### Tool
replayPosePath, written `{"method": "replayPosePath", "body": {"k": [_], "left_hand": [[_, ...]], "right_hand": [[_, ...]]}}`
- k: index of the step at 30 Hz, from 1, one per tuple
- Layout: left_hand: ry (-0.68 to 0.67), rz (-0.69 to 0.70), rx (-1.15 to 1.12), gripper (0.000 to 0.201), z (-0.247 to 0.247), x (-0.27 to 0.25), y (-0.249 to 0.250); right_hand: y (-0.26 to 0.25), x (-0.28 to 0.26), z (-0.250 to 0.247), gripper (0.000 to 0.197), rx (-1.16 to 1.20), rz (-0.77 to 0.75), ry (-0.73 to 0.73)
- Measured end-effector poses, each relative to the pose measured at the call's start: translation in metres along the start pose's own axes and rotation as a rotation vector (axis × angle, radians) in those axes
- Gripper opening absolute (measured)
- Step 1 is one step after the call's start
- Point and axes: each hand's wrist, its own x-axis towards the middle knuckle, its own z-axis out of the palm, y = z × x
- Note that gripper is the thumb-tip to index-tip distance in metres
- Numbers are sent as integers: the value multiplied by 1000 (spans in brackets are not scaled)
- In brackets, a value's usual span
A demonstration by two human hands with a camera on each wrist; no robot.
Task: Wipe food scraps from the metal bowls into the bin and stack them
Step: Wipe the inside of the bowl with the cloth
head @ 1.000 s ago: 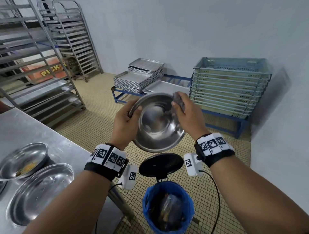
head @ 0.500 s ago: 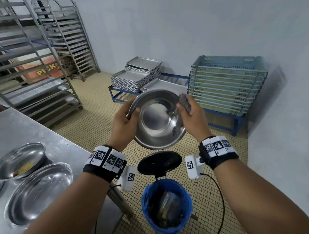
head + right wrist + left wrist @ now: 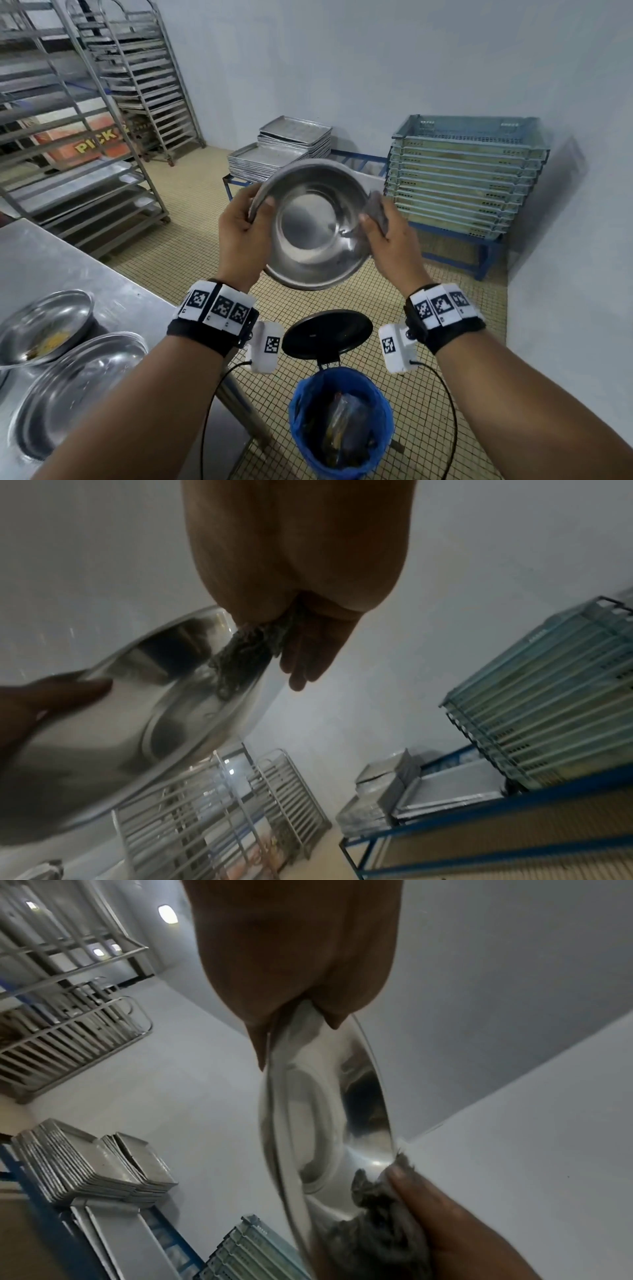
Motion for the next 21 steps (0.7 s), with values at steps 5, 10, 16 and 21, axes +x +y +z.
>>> {"method": "replayPosePath", "body": {"k": [5, 10, 16, 21], "left_hand": [[-148, 36, 136, 24, 3, -10, -7], [-49, 2, -28, 23, 13, -11, -3], [-26, -8, 6, 28, 11, -9, -8], [-329, -3, 220, 27, -1, 8, -1]], "right_hand": [[-2, 12, 3, 37, -58, -39, 7], [-17, 33, -9, 39, -50, -127, 20], [4, 12, 2, 30, 142, 63, 55], [-9, 24, -15, 33, -79, -124, -105]]}}
